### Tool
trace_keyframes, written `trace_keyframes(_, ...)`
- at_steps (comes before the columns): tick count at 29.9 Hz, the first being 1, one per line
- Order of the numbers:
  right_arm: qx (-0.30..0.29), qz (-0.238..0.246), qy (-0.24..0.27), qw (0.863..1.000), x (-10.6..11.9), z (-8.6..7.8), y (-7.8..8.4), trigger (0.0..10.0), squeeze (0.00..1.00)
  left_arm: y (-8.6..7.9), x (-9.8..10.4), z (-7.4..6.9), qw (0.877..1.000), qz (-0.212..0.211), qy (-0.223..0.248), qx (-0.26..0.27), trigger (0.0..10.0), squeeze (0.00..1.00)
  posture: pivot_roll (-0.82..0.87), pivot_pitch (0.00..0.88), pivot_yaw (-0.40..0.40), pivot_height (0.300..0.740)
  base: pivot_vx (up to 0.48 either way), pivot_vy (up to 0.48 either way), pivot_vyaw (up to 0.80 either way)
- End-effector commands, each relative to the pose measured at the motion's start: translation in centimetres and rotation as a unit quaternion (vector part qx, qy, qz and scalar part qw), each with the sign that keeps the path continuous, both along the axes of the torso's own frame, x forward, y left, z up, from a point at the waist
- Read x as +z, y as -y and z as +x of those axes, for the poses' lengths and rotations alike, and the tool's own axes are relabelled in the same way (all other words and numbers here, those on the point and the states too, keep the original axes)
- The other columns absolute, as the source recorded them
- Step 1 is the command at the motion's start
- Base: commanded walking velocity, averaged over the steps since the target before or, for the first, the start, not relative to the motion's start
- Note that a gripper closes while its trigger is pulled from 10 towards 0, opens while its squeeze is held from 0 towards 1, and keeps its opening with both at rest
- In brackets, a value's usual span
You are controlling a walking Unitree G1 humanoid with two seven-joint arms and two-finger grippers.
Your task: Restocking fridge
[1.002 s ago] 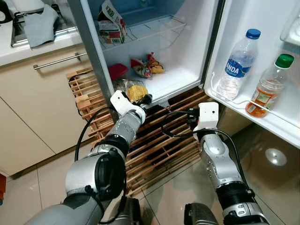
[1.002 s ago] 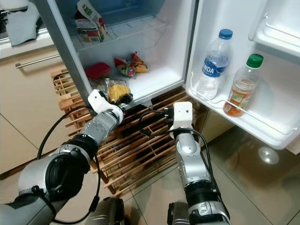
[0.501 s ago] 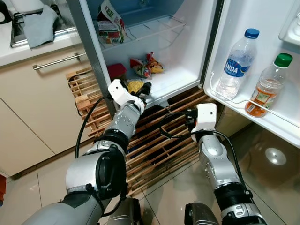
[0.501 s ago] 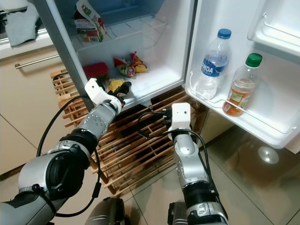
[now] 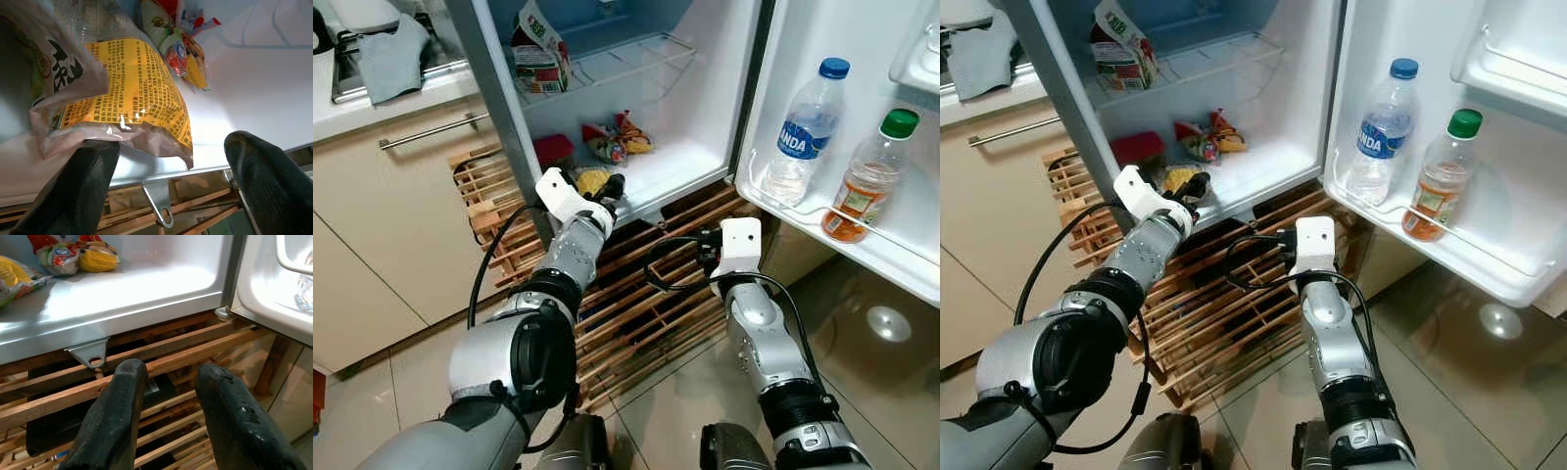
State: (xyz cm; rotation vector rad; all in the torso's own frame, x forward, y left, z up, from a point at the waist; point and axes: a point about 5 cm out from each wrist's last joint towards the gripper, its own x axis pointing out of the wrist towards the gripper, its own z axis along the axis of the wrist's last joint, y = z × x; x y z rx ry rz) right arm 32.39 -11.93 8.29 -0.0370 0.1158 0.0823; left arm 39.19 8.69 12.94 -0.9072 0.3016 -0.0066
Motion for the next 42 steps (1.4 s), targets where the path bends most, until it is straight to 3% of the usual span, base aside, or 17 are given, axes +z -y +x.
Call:
trace_keyframes(1, 0.006, -0.004, 0.012, 1.0, 0.5, 0.3, -0.5, 10.0, 0.0, -1.6, 1.2, 0.7, 0.999, -0.002, 0.014, 0.032, 0.0, 0.0, -0.14, 0.0, 0.137, 0.675, 0.0, 0.0, 0.0)
trace_keyframes(11, 0.004, -0.002, 0.009, 1.0, 0.2, 0.0, -0.7, 10.0, 0.0, 0.1, 1.1, 0.5, 1.0, -0.022, 0.019, 0.011, 0.0, 0.0, -0.13, 0.0, 0.143, 0.675, 0.0, 0.0, 0.0)
trace_keyframes(15, 0.004, 0.0, 0.008, 1.0, 0.2, 0.1, -0.8, 10.0, 0.0, 1.8, 1.0, 0.1, 0.999, -0.021, 0.023, -0.025, 0.0, 0.0, -0.13, 0.0, 0.144, 0.675, 0.0, 0.0, 0.0)
trace_keyframes(19, 0.003, 0.001, 0.008, 1.0, 0.2, 0.1, -0.8, 10.0, 0.0, 2.9, 2.1, 0.2, 0.996, 0.007, 0.067, -0.052, 0.0, 0.0, -0.13, 0.0, 0.147, 0.675, 0.0, 0.0, 0.0)
trace_keyframes(22, 0.0, 0.003, 0.007, 1.0, 0.1, 0.1, -0.8, 10.0, 0.0, 4.4, 3.8, 0.3, 0.987, 0.039, 0.124, -0.096, 0.0, 0.0, -0.13, 0.0, 0.15, 0.675, 0.0, 0.0, 0.0)
trace_keyframes(29, -0.002, 0.004, 0.007, 1.0, 0.1, 0.1, -0.7, 10.0, 0.0, 5.0, 5.1, 0.4, 0.975, 0.077, 0.17, -0.121, 0.0, 0.0, -0.13, 0.0, 0.151, 0.675, 0.0, 0.0, 0.0)
trace_keyframes(35, -0.004, 0.004, 0.007, 1.0, 0.1, 0.1, -0.7, 10.0, 0.0, 4.6, 5.3, 0.6, 0.969, 0.105, 0.181, -0.13, 0.0, 0.0, -0.13, 0.0, 0.155, 0.675, 0.0, 0.0, 0.0)
trace_keyframes(36, -0.006, 0.005, 0.008, 1.0, 0.1, 0.1, -0.7, 10.0, 0.0, 5.1, 5.7, 0.4, 0.95, 0.166, 0.211, -0.157, 2.9, 0.0, -0.13, 0.0, 0.153, 0.675, 0.0, 0.0, 0.0)
trace_keyframes(37, -0.006, 0.005, 0.008, 1.0, 0.1, 0.1, -0.7, 10.0, 0.0, 5.1, 5.7, 0.4, 0.95, 0.166, 0.211, -0.157, 2.9, 0.0, -0.13, 0.0, 0.153, 0.675, 0.0, 0.0, 0.0)
trace_keyframes(38, -0.007, 0.006, 0.009, 1.0, 0.1, 0.1, -0.7, 10.0, 0.0, 5.5, 5.9, 0.2, 0.933, 0.209, 0.232, -0.178, 2.9, 0.0, -0.13, 0.0, 0.153, 0.675, 0.0, 0.0, 0.0)
trace_keyframes(39, -0.007, 0.006, 0.009, 1.0, 0.1, 0.1, -0.7, 10.0, 0.0, 5.5, 5.9, 0.2, 0.933, 0.209, 0.232, -0.178, 2.9, 0.0, -0.13, 0.0, 0.153, 0.675, 0.0, 0.0, 0.0)
trace_keyframes(40, -0.009, 0.007, 0.011, 1.0, 0.2, 0.0, -0.7, 10.0, 0.0, 6.0, 6.2, -0.1, 0.906, 0.26, 0.268, -0.199, 10.0, 0.0, -0.13, 0.0, 0.153, 0.675, 0.0, 0.0, 0.0)
trace_keyframes(41, -0.011, 0.008, 0.013, 1.0, 0.2, 0.0, -0.6, 10.0, 0.0, 6.2, 6.4, -0.4, 0.882, 0.296, 0.299, -0.214, 10.0, 0.0, -0.12, 0.0, 0.143, 0.675, 0.0, 0.0, 0.0)
trace_keyframes(42, -0.011, 0.008, 0.013, 1.0, 0.2, 0.0, -0.6, 10.0, 0.0, 6.2, 6.4, -0.4, 0.882, 0.296, 0.299, -0.214, 10.0, 0.0, -0.12, 0.0, 0.143, 0.675, 0.0, 0.0, 0.0)
